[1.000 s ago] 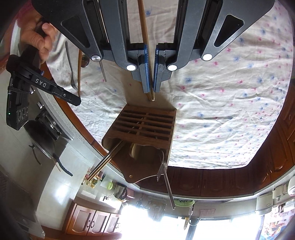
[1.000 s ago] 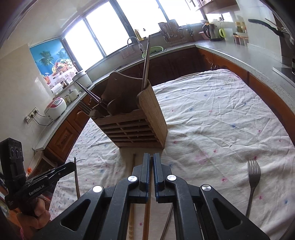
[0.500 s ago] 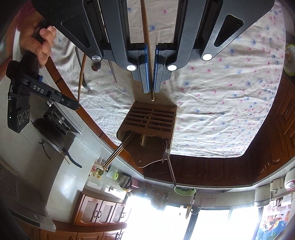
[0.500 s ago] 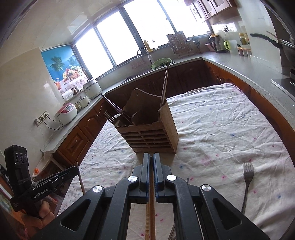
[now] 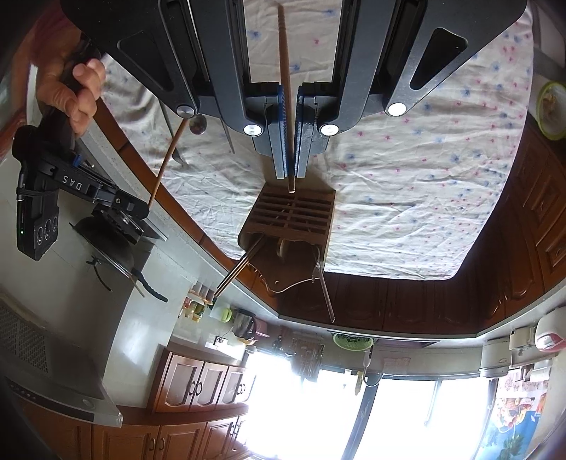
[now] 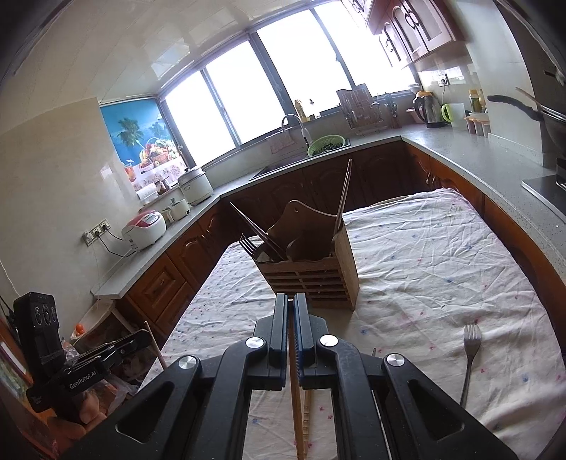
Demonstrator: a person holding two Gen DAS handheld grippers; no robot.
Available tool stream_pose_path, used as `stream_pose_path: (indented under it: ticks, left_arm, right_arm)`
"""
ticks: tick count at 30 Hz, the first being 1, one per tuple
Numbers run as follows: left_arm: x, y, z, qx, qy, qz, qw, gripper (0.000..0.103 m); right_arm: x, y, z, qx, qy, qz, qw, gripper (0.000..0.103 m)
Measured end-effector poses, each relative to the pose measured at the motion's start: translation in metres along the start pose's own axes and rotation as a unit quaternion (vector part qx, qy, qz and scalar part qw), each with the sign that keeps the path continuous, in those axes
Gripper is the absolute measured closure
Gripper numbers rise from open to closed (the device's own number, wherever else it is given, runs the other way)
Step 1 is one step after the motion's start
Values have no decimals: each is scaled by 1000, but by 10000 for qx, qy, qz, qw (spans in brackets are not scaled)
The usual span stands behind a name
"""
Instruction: Organize utensils
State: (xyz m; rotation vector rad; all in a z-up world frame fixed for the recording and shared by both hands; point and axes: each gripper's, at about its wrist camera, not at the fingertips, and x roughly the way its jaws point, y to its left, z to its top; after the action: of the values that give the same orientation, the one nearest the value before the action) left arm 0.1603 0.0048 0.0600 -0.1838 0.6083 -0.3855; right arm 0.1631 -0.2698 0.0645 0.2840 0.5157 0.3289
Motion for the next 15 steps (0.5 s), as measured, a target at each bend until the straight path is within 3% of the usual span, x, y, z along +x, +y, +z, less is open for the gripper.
stream_pose_path:
  ticks: [15]
  left_arm:
    - [-31,-3,13,-9,-457,-28,9990,103]
  right_arm:
    - [-18,9,7,-73,-305,62,9995,100]
